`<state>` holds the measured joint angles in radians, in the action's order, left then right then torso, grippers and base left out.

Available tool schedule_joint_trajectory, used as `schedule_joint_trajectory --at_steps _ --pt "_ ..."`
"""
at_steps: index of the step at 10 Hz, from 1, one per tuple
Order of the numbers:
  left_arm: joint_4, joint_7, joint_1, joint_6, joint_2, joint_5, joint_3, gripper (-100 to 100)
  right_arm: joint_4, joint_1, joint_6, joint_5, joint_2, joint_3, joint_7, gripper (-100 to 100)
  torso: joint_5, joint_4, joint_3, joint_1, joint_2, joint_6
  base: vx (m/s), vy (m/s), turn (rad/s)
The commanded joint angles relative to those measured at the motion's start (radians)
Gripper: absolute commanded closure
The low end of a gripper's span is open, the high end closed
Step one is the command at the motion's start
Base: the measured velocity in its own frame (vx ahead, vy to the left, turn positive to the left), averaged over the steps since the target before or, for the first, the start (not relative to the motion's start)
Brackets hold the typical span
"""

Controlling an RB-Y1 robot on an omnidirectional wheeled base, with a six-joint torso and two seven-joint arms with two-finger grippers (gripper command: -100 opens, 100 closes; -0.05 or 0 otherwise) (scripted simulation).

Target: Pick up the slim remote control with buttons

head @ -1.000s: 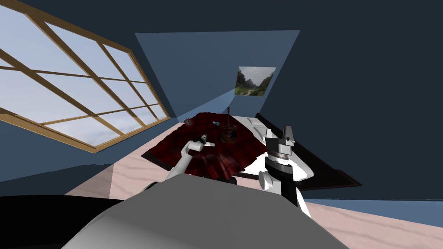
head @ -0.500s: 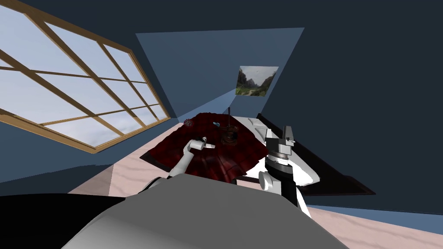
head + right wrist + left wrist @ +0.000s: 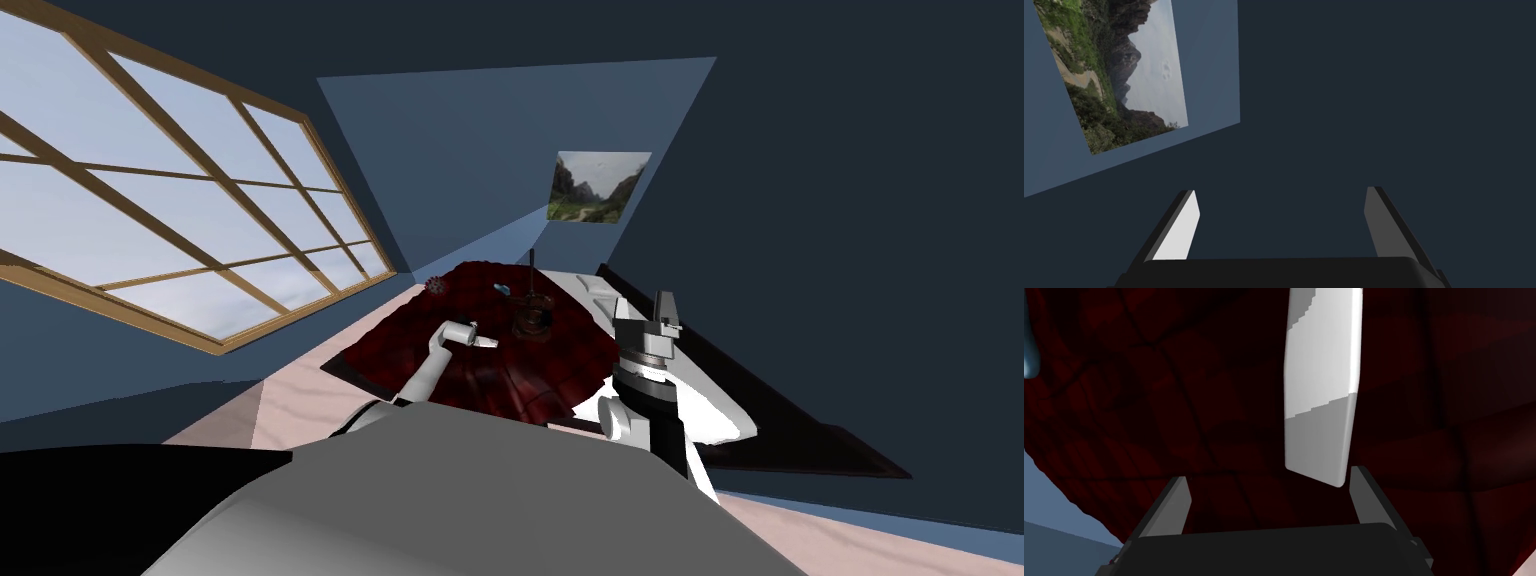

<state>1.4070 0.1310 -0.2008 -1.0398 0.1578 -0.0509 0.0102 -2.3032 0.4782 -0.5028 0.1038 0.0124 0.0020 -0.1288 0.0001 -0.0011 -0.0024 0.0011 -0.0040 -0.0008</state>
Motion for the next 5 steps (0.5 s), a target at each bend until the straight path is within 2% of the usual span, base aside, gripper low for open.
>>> schedule_joint_trajectory --at_steps 1,2,3,4,5 --pt "-0.034 -0.003 -0.02 -0.029 -0.003 0.004 -0.002 -100 0.0 0.0 0.0 0.0 0.0 0.0 0.0 0 0.0 0.0 0.0 0.0 0.0 0.0 0.055 0.012 0.02" --pt "-0.068 -0.01 -0.041 -0.07 -0.01 0.009 -0.004 -100 0.0 0.0 0.0 0.0 0.0 0.0 0.0 0 0.0 0.0 0.0 0.0 0.001 0.0 0.071 0.015 0.045" --pt "-0.068 -0.01 -0.041 -0.076 -0.01 0.009 -0.004 -100 0.0 0.0 0.0 0.0 0.0 0.0 0.0 0 0.0 0.0 0.0 0.0 0.0 0.0 0.061 0.006 0.014" --pt "-0.102 -0.018 -0.061 -0.11 -0.017 0.015 -0.006 -100 0.0 0.0 0.0 0.0 0.0 0.0 0.0 0 0.0 0.0 0.0 0.0 0.0 0.0 0.07 0.013 0.035" --pt "-0.102 -0.018 -0.061 -0.12 -0.017 0.015 -0.006 -100 0.0 0.0 0.0 0.0 0.0 0.0 0.0 0 0.0 0.0 0.0 0.0 0.0 0.0 0.059 0.014 0.016"
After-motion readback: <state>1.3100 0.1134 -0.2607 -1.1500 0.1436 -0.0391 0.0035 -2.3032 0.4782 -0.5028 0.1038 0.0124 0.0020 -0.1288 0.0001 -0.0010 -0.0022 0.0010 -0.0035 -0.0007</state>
